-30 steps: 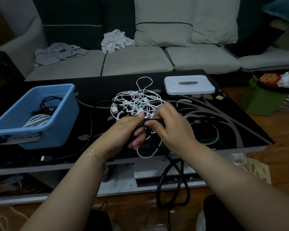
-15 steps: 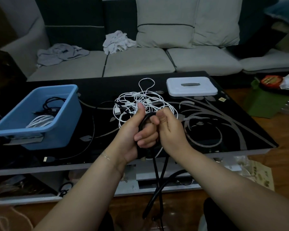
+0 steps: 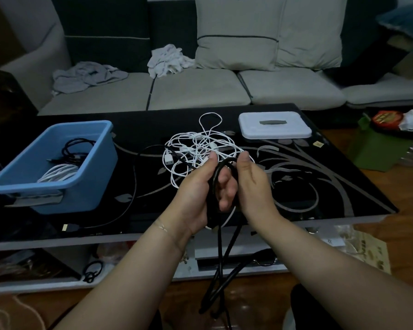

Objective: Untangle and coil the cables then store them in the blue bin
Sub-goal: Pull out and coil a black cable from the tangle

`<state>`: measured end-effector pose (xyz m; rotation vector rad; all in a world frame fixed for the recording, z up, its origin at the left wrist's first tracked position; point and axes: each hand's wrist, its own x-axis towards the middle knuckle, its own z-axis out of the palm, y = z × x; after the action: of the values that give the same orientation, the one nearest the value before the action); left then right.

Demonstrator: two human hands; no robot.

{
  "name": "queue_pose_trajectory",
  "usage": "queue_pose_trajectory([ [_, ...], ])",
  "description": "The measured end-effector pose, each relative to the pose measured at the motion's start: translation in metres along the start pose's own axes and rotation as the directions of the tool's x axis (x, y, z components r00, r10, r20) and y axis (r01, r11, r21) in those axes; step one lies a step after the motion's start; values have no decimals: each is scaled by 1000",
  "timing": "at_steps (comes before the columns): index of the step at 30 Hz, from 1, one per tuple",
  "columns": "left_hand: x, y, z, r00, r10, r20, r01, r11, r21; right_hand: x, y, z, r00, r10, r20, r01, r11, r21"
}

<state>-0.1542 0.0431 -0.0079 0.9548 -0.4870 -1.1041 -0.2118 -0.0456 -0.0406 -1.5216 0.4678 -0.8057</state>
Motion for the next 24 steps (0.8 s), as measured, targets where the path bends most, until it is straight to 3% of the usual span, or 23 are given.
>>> queue_pose_trajectory([
  [3, 3, -2, -3, 998, 43, -35, -43, 999, -7, 1, 4, 0, 998, 68, 10, -66, 993, -103],
  [8, 5, -5, -3, 999, 41, -23, -41, 999, 5, 1, 1, 0, 967, 234, 102, -220, 967, -131],
  [11, 7, -2, -4, 997, 82, -13, -82, 997, 1, -5, 3, 7, 928, 348, 134, -352, 936, 8],
  [13, 9, 4, -8, 985, 159, -71, -160, 987, -18, -11, 7, 13, 909, 376, 182, -403, 903, 147],
  [15, 12, 11, -13, 962, 223, -159, -229, 973, -20, -21, 11, 16, 888, 383, 254, -427, 893, 145],
  [17, 14, 17, -18, 918, 296, -263, -298, 954, 35, -31, 14, 16, 848, 376, 373, -409, 912, 10],
  [20, 13, 20, -23, 862, 374, -341, -356, 927, 116, -38, 17, 11, 714, 372, 594, -357, 922, -149],
  [24, 11, 18, -21, 848, 432, -308, -367, 896, 249, -28, 13, 0, 646, 367, 669, -214, 929, -302],
])
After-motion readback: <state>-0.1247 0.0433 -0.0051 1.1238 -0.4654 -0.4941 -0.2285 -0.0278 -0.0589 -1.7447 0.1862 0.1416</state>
